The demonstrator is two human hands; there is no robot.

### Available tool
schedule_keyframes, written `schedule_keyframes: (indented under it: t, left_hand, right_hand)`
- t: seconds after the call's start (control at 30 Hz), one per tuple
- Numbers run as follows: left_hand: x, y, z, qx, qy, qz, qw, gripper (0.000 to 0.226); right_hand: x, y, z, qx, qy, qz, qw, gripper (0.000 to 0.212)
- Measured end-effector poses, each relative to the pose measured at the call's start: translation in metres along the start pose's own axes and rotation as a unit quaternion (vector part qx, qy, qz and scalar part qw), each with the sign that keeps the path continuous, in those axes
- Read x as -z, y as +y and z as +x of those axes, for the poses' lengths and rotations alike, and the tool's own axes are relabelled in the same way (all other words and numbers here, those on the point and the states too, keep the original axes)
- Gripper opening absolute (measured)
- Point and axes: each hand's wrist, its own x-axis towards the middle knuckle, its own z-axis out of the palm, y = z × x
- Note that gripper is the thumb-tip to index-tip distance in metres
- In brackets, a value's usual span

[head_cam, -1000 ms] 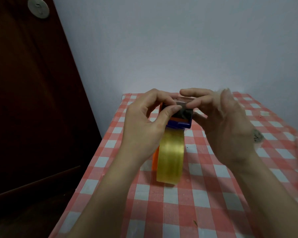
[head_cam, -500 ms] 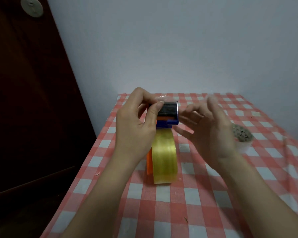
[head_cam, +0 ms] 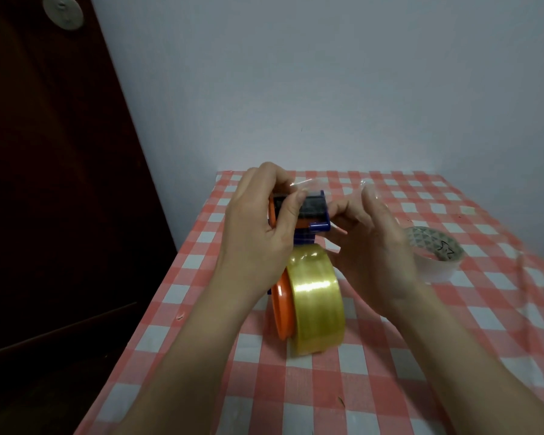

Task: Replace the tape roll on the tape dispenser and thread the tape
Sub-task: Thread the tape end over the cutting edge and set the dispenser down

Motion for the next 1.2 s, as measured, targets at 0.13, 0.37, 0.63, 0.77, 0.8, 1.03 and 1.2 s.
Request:
schedule_keyframes:
  t: [0.13, 0.37, 0.63, 0.77, 0.8, 1.03, 1.2]
  left_hand:
    - [0.000, 0.001, 0.000, 0.024, -0.026, -0.003, 0.999, 0.007]
    - [0.007, 0.000, 0.002, 0.062, 0.017, 0.014, 0.998, 0.013]
    - [0.008, -0.003, 0.002, 0.065, 0.039, 0.040, 0.996, 0.013]
    - [0.007, -0.004, 0.002, 0.063, 0.037, 0.046, 0.996, 0.013]
    - [0.007, -0.004, 0.002, 0.064, 0.038, 0.048, 0.996, 0.013]
    - [0.013, -0.001, 0.004, 0.129, 0.016, 0.000, 0.991, 0.013]
    - [0.016, 0.005, 0.004, 0.224, 0.002, -0.140, 0.964, 0.019]
  right_hand:
    - [-0.004, 0.002, -0.003, 0.006, -0.001, -0.004, 1.000, 0.047]
    - [-0.005, 0.005, -0.003, 0.044, 0.016, -0.063, 0.997, 0.043]
    - [-0.015, 0.009, -0.007, 0.046, -0.024, -0.050, 0.997, 0.047]
    - [-0.016, 0.011, -0.007, 0.038, -0.025, -0.046, 0.998, 0.046]
    - [-0.016, 0.011, -0.007, 0.036, -0.025, -0.049, 0.998, 0.047]
    - [-0.011, 0.013, -0.004, 0.022, -0.017, -0.028, 0.999, 0.046]
    - [-0.008, 0.013, -0.003, 0.008, -0.019, -0.009, 1.000, 0.044]
